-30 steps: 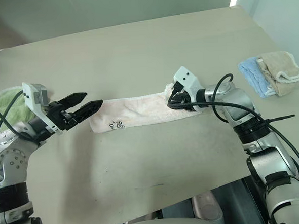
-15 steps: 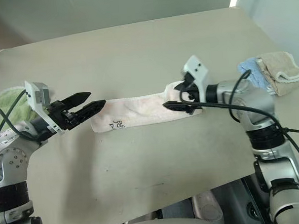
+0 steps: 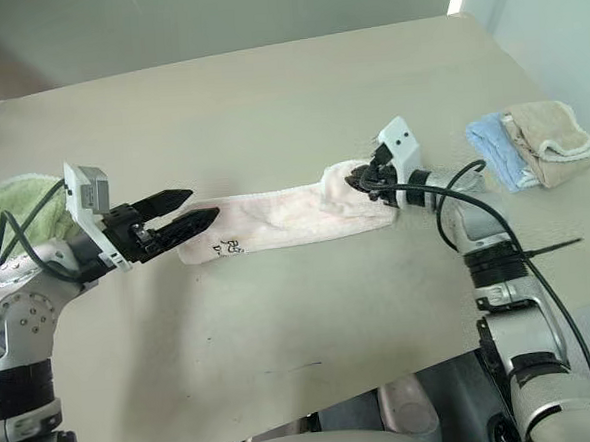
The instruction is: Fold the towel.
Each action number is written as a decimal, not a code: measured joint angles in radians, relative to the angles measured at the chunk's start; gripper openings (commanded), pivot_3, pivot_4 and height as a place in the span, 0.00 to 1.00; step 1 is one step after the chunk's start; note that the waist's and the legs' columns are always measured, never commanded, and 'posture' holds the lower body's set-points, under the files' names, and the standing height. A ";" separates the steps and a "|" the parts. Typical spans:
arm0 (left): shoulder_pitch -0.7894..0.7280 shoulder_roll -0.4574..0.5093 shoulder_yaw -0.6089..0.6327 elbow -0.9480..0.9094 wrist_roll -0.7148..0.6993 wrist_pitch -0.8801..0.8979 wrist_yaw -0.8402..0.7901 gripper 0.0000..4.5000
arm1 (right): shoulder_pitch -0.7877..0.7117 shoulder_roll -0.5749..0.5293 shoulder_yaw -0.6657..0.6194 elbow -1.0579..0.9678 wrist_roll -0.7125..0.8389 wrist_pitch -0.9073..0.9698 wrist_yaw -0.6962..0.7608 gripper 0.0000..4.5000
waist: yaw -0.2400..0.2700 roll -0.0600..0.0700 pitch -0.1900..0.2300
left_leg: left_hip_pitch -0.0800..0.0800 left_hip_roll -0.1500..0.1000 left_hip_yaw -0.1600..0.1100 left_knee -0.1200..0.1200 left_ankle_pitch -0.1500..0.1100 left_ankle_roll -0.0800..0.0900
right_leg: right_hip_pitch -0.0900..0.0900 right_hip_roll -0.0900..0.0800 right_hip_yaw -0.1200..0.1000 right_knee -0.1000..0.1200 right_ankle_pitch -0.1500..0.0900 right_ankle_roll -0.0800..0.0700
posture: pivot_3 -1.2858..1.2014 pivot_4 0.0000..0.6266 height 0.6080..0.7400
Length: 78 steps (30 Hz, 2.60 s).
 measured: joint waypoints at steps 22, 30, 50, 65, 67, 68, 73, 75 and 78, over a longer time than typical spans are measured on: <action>0.417 -0.168 0.184 -0.414 -0.404 0.212 0.401 1.00 | 0.038 0.006 -0.068 -0.066 -0.011 -0.194 0.053 0.01 | -0.003 0.000 0.000 | 0.003 0.000 0.002 0.000 -0.002 -0.004 | 0.003 0.000 0.000 0.000 -0.003 -0.006 | 0.52 0.24 1.00; 0.487 -0.357 0.158 -0.387 -0.760 0.165 0.970 1.00 | -0.026 -0.002 -0.094 -0.197 0.027 -0.181 0.067 0.01 | -0.003 0.001 0.001 | 0.016 0.000 0.002 -0.002 -0.001 -0.005 | 0.014 0.001 0.001 0.000 -0.006 -0.007 | 0.52 0.24 1.00; 0.149 -0.491 -0.024 -0.160 -0.905 -0.112 1.434 1.00 | -0.009 0.006 -0.094 -0.239 0.027 -0.172 0.055 0.01 | 0.022 0.001 0.001 | 0.020 -0.003 0.003 0.000 -0.001 -0.005 | 0.020 0.002 -0.001 0.000 -0.007 -0.006 | 0.52 0.24 1.00; 0.119 -0.507 -0.020 -0.099 -0.836 -0.131 1.397 0.04 | 0.006 -0.005 -0.115 -0.259 0.027 -0.155 0.036 0.00 | 0.022 0.000 0.002 | 0.019 -0.003 0.003 0.000 -0.001 -0.007 | 0.019 0.005 0.000 0.000 -0.006 -0.006 | 0.52 0.24 1.00; 0.119 -0.507 -0.017 -0.099 -0.824 -0.135 1.391 0.01 | 0.006 -0.005 -0.119 -0.260 0.027 -0.155 0.036 0.00 | 0.022 0.000 0.002 | 0.019 -0.003 0.003 0.000 -0.002 -0.008 | 0.019 0.005 0.000 0.000 -0.008 -0.006 | 0.52 0.24 1.00; 0.119 -0.506 -0.013 -0.099 -0.820 -0.138 1.380 0.01 | 0.006 -0.005 -0.119 -0.260 0.027 -0.155 0.036 0.00 | 0.022 0.000 0.002 | 0.019 -0.002 0.003 -0.001 -0.002 -0.008 | 0.018 0.005 0.000 -0.001 -0.008 -0.006 | 0.52 0.24 1.00; 0.119 -0.422 0.026 -0.102 -0.779 -0.139 1.281 0.01 | 0.009 -0.016 -0.121 -0.263 0.027 -0.153 0.034 0.00 | 0.022 -0.001 0.003 | 0.018 -0.002 0.003 -0.002 -0.004 -0.010 | 0.016 0.007 -0.001 -0.001 -0.009 -0.007 | 0.52 0.24 1.00; 0.112 -0.378 0.047 -0.102 -0.766 -0.137 1.236 0.01 | 0.016 -0.025 -0.126 -0.266 0.027 -0.151 0.033 0.00 | 0.022 -0.001 0.003 | 0.018 -0.002 0.003 -0.002 -0.004 -0.010 | 0.016 0.007 -0.001 -0.001 -0.010 -0.008 | 0.52 0.24 1.00; 0.087 -0.292 0.052 -0.101 -0.736 -0.108 1.151 0.01 | 0.028 -0.027 -0.129 -0.275 0.027 -0.148 0.026 0.00 | 0.022 -0.003 0.004 | 0.017 -0.001 0.002 -0.002 -0.004 -0.010 | 0.015 0.007 -0.001 0.000 -0.009 -0.008 | 0.52 0.24 1.00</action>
